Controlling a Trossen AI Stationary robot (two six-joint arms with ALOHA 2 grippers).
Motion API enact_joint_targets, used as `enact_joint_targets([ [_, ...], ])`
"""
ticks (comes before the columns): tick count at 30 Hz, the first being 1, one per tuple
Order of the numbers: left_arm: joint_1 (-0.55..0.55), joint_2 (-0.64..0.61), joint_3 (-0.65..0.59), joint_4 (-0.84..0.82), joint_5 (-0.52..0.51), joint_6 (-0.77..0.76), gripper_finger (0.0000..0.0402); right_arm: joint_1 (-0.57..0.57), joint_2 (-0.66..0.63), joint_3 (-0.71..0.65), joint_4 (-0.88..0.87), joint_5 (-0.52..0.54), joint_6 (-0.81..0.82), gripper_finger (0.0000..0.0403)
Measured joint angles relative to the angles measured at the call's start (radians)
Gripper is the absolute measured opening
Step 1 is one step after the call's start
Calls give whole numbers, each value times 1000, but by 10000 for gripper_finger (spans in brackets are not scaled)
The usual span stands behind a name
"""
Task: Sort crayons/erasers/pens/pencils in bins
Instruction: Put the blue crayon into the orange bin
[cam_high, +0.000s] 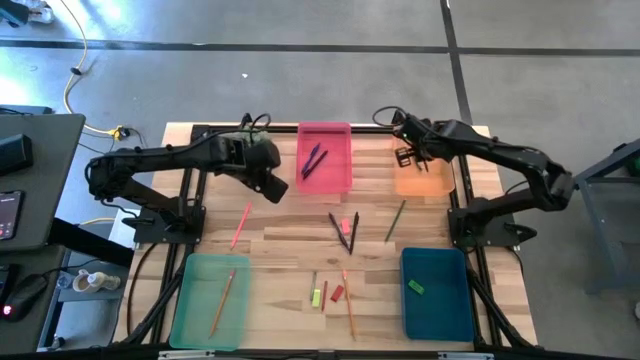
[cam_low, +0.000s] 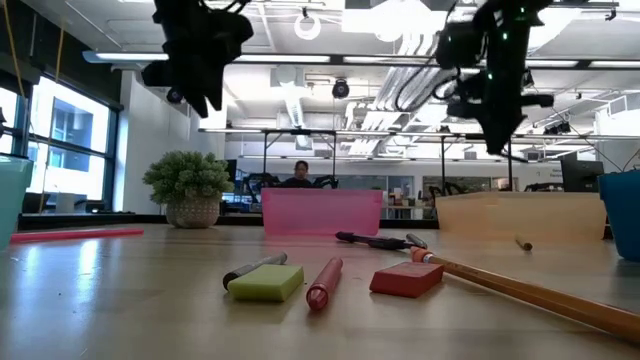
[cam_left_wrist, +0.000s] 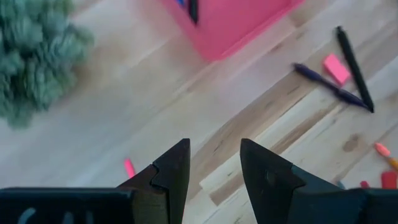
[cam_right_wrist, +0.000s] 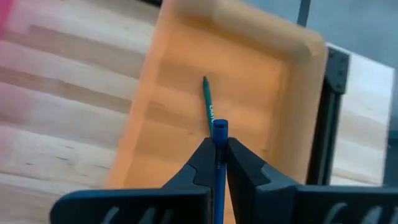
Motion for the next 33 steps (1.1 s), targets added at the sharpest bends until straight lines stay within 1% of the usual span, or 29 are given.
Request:
enact_joint_targets([
  [5,-18,0,-50,3,0,-86,129,-88,0,-76,145,-70,-132,7],
  [11,-42,0,-108,8,-2,-193,129,-186,0,-161,309,-144,-238,7],
  [16,-61,0,-153,6,-4,-276,129,-261,0,-236,418,-224,-293,7],
  [19,-73,0,-170,7,-4,-326,129,-302,0,-283,486,-293,-316,7],
  [21,-81,0,-184,7,-4,-358,129,-327,0,-307,512,-333,-327,7],
  [25,-98,0,-211,5,2,-408,129,-363,0,-341,539,-363,-351,7],
  [33,-132,0,-221,6,5,-456,129,-386,1,-358,539,-372,-391,12],
])
